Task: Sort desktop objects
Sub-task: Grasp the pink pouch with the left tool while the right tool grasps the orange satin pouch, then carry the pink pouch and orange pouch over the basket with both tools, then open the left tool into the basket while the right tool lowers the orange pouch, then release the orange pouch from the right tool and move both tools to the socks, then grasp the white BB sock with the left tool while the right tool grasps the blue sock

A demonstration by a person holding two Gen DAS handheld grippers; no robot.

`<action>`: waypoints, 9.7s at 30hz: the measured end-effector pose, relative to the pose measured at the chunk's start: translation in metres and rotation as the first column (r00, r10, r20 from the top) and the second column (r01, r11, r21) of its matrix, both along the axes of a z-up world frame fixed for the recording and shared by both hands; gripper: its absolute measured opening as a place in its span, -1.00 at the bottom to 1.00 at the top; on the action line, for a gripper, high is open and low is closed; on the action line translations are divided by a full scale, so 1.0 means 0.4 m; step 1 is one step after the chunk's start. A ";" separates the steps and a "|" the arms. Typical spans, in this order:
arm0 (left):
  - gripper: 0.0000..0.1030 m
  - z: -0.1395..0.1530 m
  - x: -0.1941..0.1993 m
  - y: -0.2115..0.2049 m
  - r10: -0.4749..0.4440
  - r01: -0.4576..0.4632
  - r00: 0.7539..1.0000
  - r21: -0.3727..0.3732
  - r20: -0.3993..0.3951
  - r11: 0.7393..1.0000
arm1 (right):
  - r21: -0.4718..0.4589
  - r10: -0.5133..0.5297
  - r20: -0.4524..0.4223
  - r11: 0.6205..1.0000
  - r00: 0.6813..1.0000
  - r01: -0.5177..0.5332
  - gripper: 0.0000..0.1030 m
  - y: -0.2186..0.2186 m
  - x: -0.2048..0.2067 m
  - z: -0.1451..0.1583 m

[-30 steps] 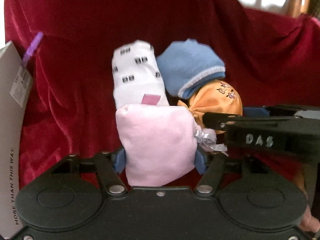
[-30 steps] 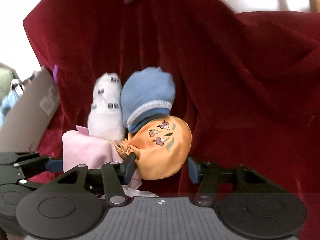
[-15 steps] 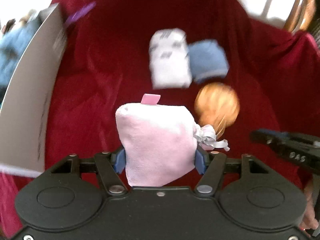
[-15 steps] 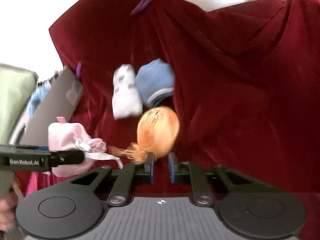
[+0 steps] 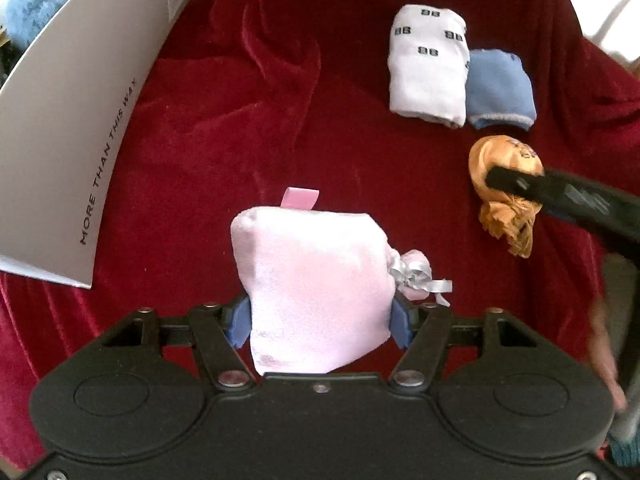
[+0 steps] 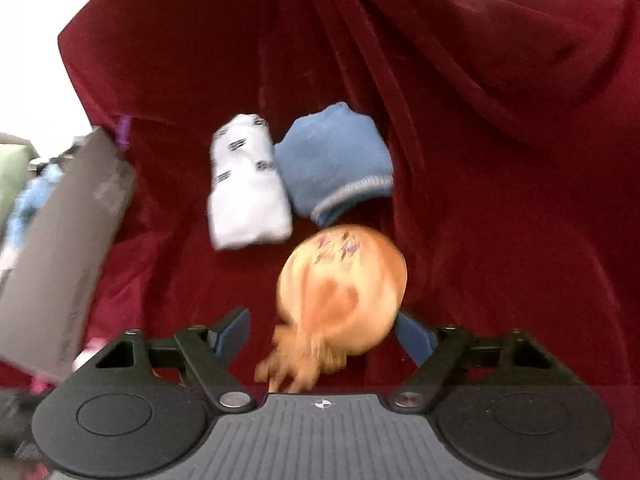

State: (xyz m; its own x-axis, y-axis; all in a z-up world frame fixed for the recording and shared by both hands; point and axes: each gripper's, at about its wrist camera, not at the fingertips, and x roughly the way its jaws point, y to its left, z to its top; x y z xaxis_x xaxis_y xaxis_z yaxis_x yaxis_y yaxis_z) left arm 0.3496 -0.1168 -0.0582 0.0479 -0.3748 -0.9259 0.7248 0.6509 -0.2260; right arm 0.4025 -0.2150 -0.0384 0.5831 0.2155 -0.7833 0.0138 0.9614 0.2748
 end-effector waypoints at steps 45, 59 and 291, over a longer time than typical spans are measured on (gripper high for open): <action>0.15 0.383 -0.260 0.300 -0.043 0.059 0.992 -0.137 0.119 0.989 | -0.110 0.078 0.300 0.993 0.951 -0.047 0.08 0.003 -0.460 0.419; 0.15 0.359 -0.561 0.495 -0.139 0.168 0.971 -0.142 0.194 0.976 | 0.025 0.001 0.431 1.000 0.902 -0.013 0.10 -0.012 -0.920 0.430; 0.93 -0.087 -1.078 -0.219 -0.775 0.949 -0.002 -0.243 0.632 -0.200 | -0.322 0.136 0.326 0.946 0.936 -0.025 0.68 0.056 0.214 -0.023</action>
State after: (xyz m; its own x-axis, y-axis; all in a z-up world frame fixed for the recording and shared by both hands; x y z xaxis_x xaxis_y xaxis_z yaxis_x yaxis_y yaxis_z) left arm -0.0818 -0.2045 -0.0930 -0.6470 -0.5173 -0.5601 0.5456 -0.8273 0.1338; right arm 0.4882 -0.1925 -0.0478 0.8159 0.0530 -0.5757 -0.1076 0.9923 -0.0611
